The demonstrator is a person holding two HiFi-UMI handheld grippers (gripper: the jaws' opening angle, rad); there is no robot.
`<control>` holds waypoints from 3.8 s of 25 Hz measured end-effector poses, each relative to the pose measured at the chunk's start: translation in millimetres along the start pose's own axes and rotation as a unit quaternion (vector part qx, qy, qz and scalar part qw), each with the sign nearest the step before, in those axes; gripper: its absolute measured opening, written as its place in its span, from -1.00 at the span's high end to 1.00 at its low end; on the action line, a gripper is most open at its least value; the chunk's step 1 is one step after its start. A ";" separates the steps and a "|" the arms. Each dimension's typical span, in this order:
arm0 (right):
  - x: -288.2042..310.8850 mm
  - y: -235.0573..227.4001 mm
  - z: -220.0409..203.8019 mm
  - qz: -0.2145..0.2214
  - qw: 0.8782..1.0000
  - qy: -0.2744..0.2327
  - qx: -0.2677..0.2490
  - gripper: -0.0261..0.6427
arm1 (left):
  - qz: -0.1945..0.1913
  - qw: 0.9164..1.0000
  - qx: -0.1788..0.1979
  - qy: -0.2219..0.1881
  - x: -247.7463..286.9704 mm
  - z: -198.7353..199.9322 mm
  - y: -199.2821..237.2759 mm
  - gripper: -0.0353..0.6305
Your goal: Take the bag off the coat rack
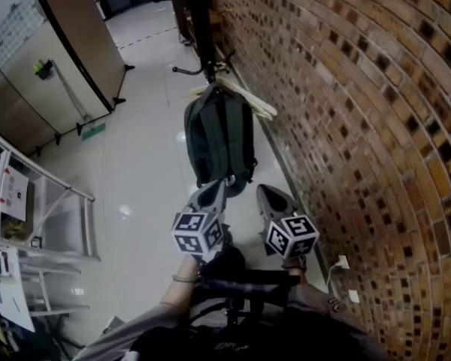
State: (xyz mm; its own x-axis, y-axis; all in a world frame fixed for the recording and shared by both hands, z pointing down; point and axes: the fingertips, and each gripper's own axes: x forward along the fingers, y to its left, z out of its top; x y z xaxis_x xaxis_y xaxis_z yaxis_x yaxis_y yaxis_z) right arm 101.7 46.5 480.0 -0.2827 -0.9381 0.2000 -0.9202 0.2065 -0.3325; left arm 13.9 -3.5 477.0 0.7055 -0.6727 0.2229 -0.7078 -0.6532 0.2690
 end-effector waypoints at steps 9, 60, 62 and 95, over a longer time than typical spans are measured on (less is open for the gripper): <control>89.6 -7.1 34.9 -0.012 1.000 -0.007 -0.017 0.94 | -0.017 1.000 0.003 -0.003 60.6 45.1 59.6 0.87; 336.8 -63.3 114.1 -0.005 0.968 0.048 -0.248 0.45 | 0.061 0.997 -0.055 0.001 143.3 88.3 185.6 0.87; 338.4 -61.1 114.0 0.010 0.967 0.054 -0.250 0.52 | 0.068 0.996 -0.057 -0.001 145.1 87.7 188.6 0.87; 256.6 -42.0 154.6 0.043 0.988 0.001 -0.151 0.70 | 0.115 0.990 -0.075 -0.034 129.1 103.5 231.0 0.87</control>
State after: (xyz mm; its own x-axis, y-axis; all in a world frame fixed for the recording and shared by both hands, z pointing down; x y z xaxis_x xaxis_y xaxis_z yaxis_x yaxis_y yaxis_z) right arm 109.6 -245.9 402.8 -0.3630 -0.9132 0.1852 -0.9317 0.3587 -0.0573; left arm -62.1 -277.2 470.9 0.5178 -0.8234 0.2322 -0.8332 -0.4237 0.3554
